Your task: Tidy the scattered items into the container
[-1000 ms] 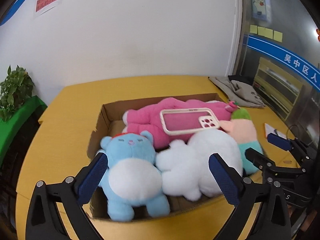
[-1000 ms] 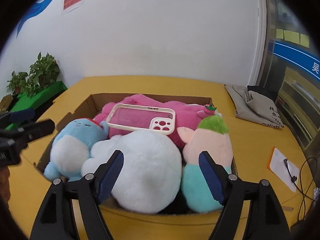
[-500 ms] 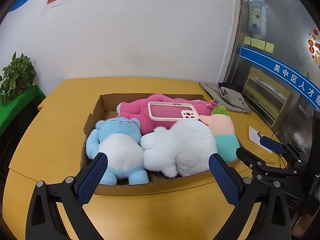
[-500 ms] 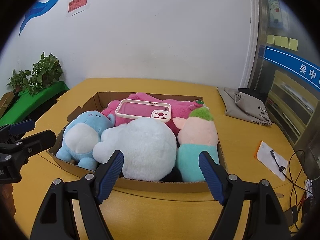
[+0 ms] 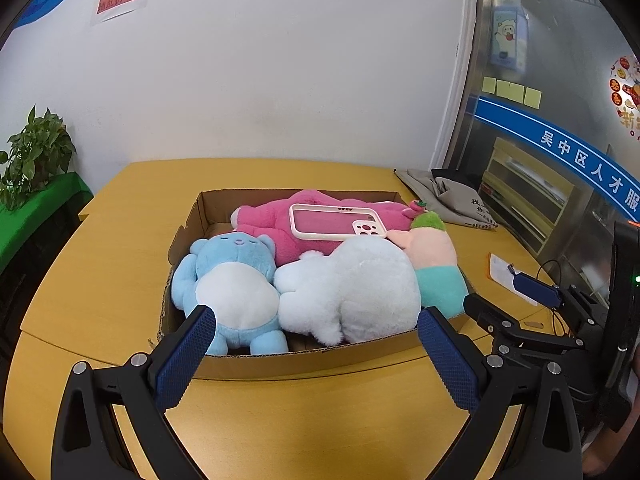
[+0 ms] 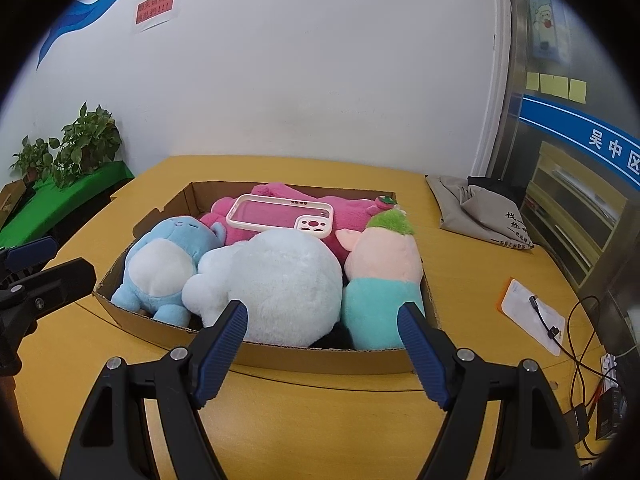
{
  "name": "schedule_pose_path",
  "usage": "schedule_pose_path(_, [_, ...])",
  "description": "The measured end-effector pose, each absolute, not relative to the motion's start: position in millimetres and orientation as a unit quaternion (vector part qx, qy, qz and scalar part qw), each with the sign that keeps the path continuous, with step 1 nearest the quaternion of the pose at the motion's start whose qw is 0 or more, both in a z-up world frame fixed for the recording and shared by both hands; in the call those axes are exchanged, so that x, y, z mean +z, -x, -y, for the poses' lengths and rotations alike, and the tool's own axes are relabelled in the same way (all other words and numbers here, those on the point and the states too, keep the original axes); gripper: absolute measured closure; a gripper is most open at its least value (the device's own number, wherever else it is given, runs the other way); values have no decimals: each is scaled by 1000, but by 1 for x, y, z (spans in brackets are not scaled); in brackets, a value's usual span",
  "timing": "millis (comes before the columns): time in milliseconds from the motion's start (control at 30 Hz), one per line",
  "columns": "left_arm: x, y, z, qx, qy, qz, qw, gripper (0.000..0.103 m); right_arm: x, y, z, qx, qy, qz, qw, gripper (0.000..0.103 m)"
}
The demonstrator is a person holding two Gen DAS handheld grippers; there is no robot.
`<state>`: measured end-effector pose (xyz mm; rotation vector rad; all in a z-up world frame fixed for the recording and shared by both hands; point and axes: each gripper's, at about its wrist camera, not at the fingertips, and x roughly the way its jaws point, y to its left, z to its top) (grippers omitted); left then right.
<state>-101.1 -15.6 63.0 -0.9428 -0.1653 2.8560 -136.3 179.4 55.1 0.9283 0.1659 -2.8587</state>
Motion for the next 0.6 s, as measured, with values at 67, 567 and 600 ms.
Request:
schedule_pose_path(67, [63, 101, 16, 946, 312, 53, 63, 1, 55, 136, -180, -948, -308, -53, 64, 25])
schedule_pose_path(567, [55, 107, 13, 944, 318, 58, 67, 1, 51, 142, -181, -946, -313, -59, 60, 25])
schedule_pose_path(600, [55, 107, 12, 944, 317, 58, 68, 1, 51, 142, -180, -946, -314, -61, 60, 25])
